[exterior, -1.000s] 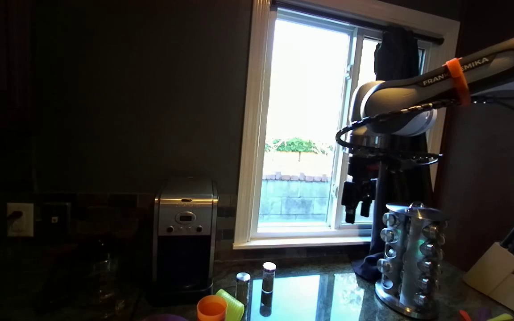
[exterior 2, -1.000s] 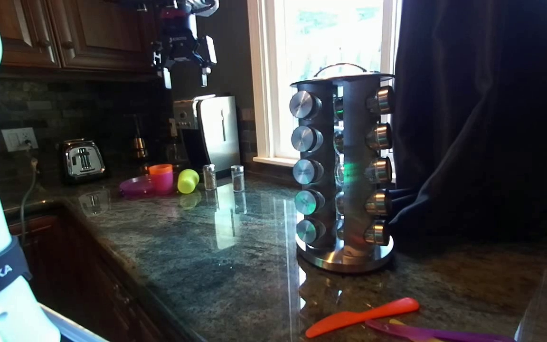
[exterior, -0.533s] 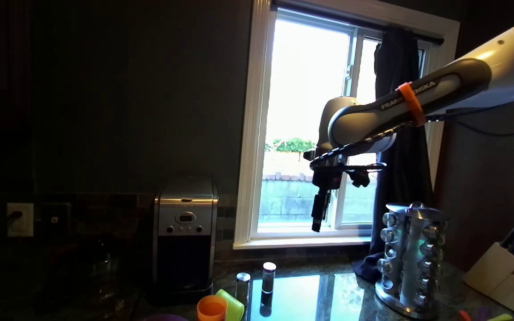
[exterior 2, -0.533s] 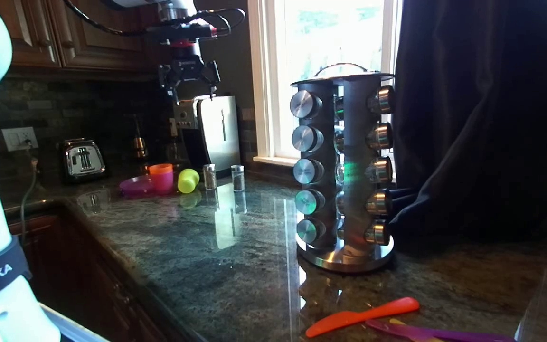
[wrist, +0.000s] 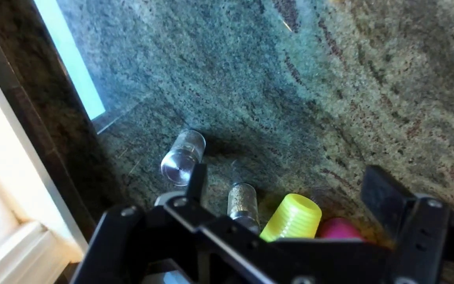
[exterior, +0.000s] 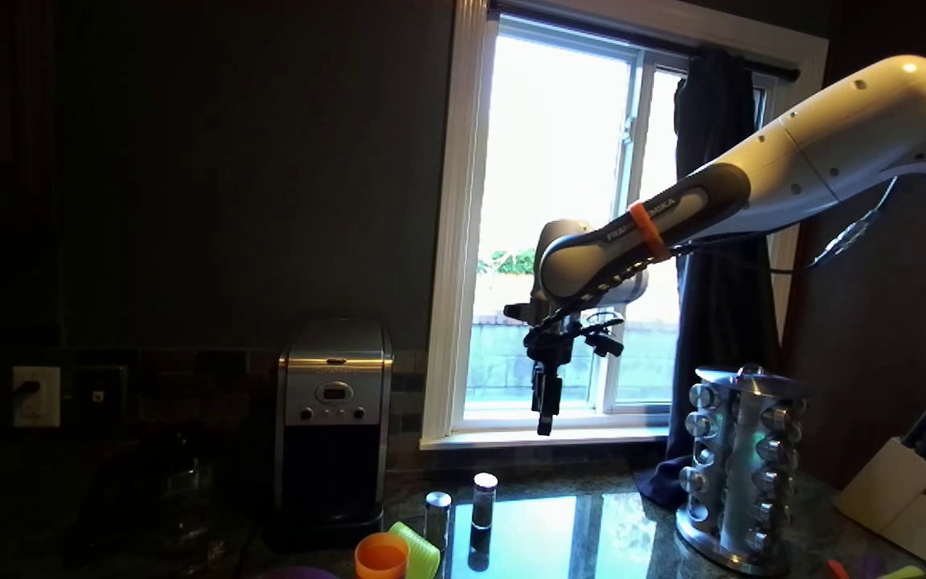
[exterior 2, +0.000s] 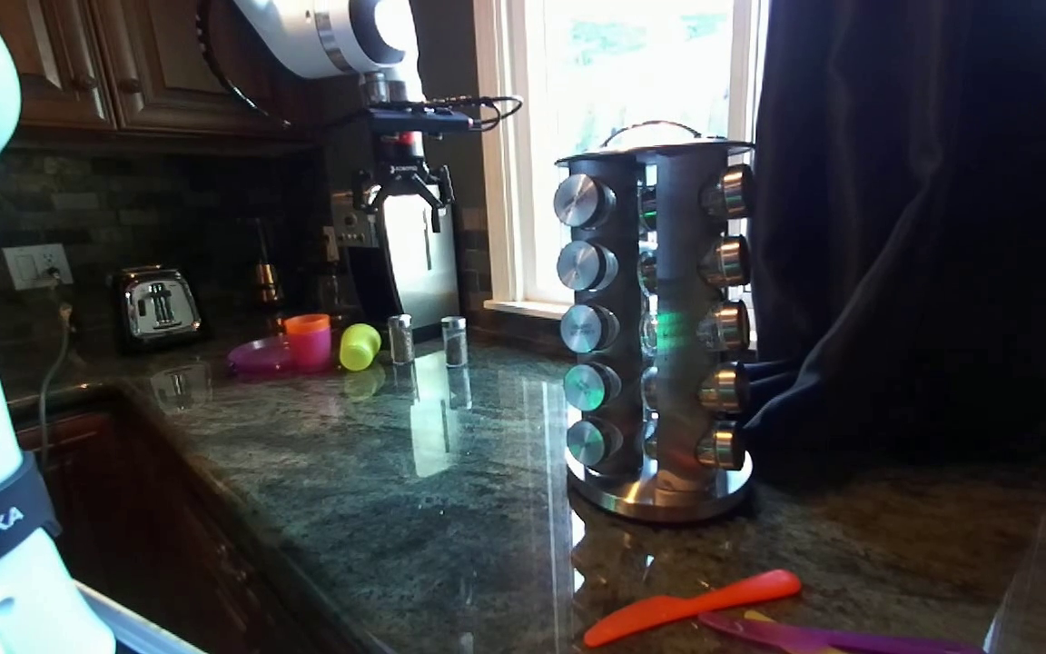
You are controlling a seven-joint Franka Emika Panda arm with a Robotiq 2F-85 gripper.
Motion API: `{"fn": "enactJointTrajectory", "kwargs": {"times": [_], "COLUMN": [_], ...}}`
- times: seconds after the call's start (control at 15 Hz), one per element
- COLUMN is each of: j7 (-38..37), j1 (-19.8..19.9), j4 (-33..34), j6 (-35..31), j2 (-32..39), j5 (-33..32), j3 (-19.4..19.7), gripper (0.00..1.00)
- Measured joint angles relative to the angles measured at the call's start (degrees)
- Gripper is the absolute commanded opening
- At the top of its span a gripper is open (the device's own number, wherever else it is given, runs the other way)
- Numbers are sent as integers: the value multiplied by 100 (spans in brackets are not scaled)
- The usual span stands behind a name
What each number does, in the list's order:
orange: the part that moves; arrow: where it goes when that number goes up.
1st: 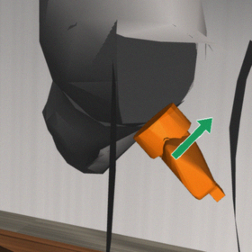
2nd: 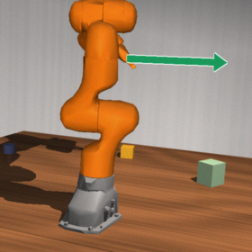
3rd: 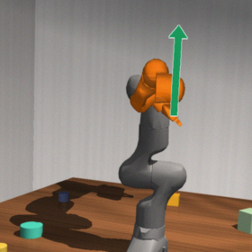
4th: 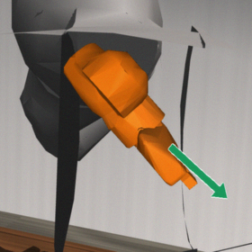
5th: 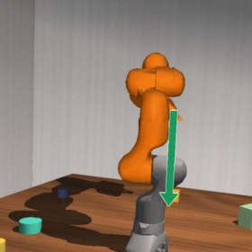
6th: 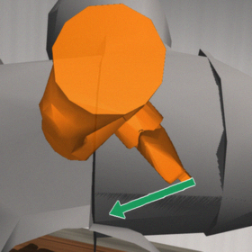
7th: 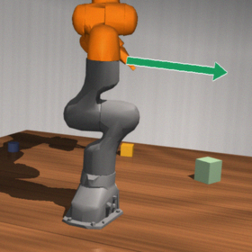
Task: Put one of the small containers in the seasoning rack
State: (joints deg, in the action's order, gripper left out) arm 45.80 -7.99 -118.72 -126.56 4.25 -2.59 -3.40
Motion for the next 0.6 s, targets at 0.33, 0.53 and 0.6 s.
{"fn": "enactJointTrajectory", "kwargs": {"times": [0.33,0.53,0.6], "j7": [175,175,175], "j1": [47,101,114], "j4": [347,513,556], "j6": [-502,-635,-637], "j2": [708,1025,1074], "j5": [0,0,0], "j3": [-143,-181,-186], "gripper": [100,100,100]}}
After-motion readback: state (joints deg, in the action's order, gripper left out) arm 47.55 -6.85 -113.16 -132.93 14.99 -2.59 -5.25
